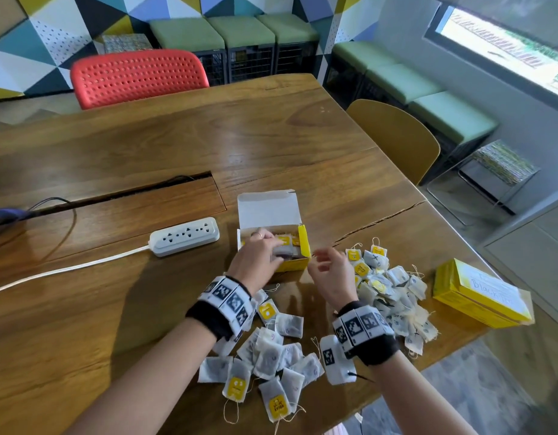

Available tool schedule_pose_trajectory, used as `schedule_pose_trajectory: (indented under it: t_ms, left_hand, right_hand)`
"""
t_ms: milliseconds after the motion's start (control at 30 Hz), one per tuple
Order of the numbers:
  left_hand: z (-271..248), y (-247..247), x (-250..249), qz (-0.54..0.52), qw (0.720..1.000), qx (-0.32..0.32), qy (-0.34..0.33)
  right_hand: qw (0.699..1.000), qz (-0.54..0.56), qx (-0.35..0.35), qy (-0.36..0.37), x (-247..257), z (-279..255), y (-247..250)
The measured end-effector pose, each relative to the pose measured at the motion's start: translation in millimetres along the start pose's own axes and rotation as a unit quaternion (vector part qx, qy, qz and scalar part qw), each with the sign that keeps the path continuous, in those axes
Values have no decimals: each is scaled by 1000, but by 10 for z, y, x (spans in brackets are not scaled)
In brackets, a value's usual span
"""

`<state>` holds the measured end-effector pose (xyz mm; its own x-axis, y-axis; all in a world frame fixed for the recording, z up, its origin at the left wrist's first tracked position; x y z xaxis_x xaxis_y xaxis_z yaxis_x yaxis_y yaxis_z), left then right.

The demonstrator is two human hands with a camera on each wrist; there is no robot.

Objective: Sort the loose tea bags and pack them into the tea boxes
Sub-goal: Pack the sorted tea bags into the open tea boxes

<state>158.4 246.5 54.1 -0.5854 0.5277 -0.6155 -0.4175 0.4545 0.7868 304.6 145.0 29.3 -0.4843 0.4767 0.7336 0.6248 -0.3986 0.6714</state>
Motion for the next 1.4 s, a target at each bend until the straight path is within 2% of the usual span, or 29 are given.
schedule_pose_trajectory:
  t_ms: [133, 267, 333, 500, 633, 767, 833, 867, 967, 1000, 1033, 1100, 1167, 1300, 1400]
  left_hand:
    - [-445, -145, 15, -20, 999, 44, -25]
    - [-666, -485, 205, 43, 990, 134, -18]
    - [-682, -559, 256, 61, 988, 143, -9]
    - [-610, -607, 266, 129, 982, 139, 5]
    - [-586, -628, 306, 151, 975, 158, 37]
    - [-598, -646, 342, 145, 977, 146, 55]
    - [-618, -687, 360, 135, 978, 147, 63]
    - [-621, -706, 365, 134, 978, 146, 63]
    - [-616, -729, 386, 122, 979, 143, 78]
    - [-612, -728, 401, 112, 979, 144, 89]
    - [-609, -726, 416, 102, 979, 144, 100]
    - [-599, -721, 433, 89, 979, 146, 112]
    - [-592, -715, 435, 84, 978, 152, 114]
    - [-594, -702, 432, 102, 974, 173, 101]
    - [-614, -627, 417, 82, 979, 157, 99]
  right_hand:
    - [994, -39, 101, 17, -119, -314, -232]
    - [967, -143, 207, 33, -240, -542, -516]
    - [958, -171, 229, 39, -265, -587, -606]
    - [941, -230, 244, 45, -232, -603, -709]
    - [946, -208, 247, 44, -206, -617, -704]
    - [977, -149, 126, 91, -115, -572, -485]
    - [979, -136, 100, 111, -82, -589, -419]
    - [975, -139, 121, 120, -70, -615, -435]
    - [947, -146, 249, 139, -37, -739, -538]
    - [946, -133, 267, 130, -34, -758, -526]
    - [952, -110, 262, 115, -37, -752, -486]
    - [972, -77, 205, 88, -69, -672, -377]
    - [978, -99, 168, 68, -133, -590, -347]
    - [951, -216, 217, 39, -280, -576, -525]
    - [937, -264, 225, 36, -316, -587, -581]
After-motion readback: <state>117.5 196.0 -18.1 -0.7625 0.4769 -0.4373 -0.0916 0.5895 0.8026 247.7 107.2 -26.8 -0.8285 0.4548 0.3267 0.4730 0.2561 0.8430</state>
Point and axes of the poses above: each hand's wrist, its own z-axis towards the middle knuckle, its own y-axis out of the back of the hand, x = y × z, the point moved 7 cm from there along z, towards the middle knuckle, and after that the axes turned 3 degrees about x, right-handed, at the moved point
